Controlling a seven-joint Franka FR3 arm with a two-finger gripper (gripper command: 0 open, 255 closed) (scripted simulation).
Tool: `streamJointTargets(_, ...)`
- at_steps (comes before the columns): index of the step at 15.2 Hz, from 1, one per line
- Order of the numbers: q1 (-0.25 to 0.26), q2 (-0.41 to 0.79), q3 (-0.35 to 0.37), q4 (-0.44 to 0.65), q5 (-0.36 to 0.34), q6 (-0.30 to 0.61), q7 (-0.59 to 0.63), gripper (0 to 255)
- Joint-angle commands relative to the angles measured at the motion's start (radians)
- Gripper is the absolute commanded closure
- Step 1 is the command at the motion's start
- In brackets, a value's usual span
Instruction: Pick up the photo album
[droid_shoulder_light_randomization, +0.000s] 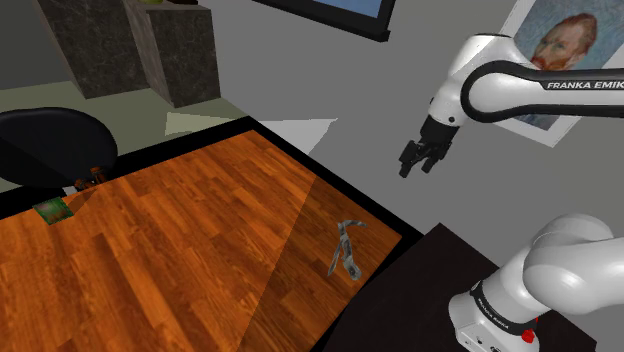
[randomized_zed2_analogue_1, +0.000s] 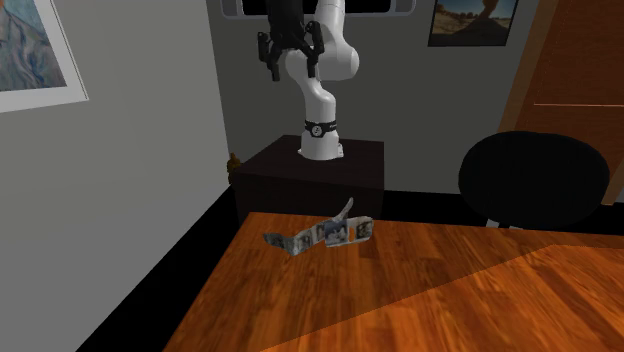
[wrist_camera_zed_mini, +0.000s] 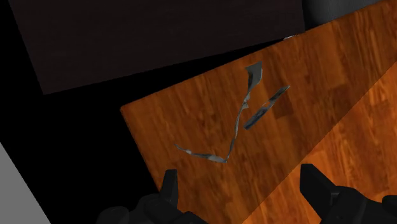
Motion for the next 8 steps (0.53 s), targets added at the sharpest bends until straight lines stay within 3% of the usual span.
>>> streamJointTargets(1, 0.006, 0.039, -0.005, -0.041, 0.024, 0.083, 0.0, 0)
streamJointTargets(8, 0.052, 0.246, -0.03, -0.135, 0.142, 0.38, -0.036, 0)
